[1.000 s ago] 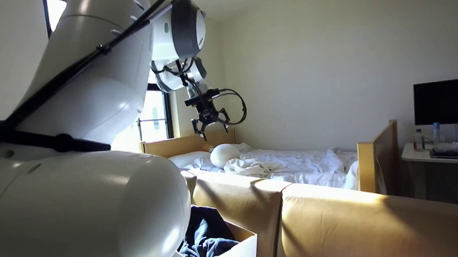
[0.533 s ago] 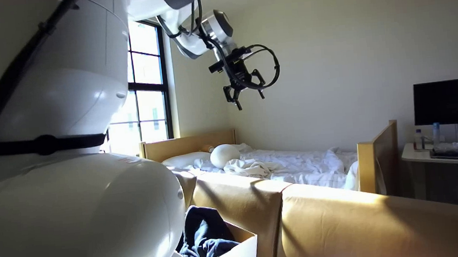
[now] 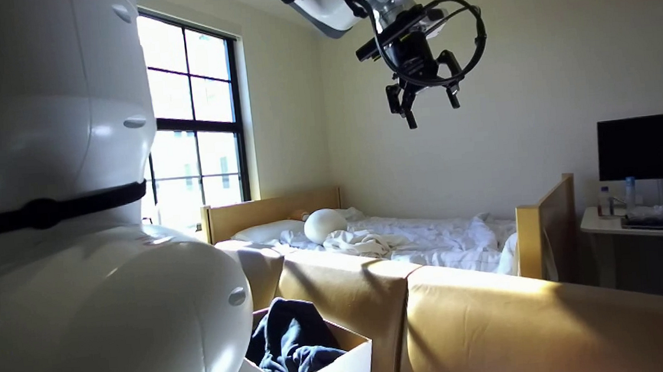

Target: Put the black jersey in the box

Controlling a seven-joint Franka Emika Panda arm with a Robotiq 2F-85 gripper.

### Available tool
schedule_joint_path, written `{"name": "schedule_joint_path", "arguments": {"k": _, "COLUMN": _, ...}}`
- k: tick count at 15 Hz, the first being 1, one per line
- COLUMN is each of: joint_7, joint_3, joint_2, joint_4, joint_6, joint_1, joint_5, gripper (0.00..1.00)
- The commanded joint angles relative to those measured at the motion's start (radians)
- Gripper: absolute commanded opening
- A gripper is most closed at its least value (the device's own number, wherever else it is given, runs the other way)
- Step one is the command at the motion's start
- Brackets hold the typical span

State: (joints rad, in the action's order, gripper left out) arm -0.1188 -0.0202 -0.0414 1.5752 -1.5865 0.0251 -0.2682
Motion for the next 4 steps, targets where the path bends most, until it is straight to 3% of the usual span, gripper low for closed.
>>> {"name": "schedule_joint_path", "arguments": {"k": 1, "joint_7": 0.001, "joint_3": 0.014, "joint_2": 0.005, "joint_4": -0.005, "joint_6": 0.003, "joint_1": -0.007, "joint_5": 0.001, "gripper": 1.00}}
{"name": "schedule_joint_path", "arguments": {"k": 4, "joint_7": -0.007, "joint_3": 0.036, "joint_2": 0.015, "joint_4": -0.005, "joint_6": 0.003, "joint_1": 0.012, "joint_5": 0.000, "gripper": 1.00}}
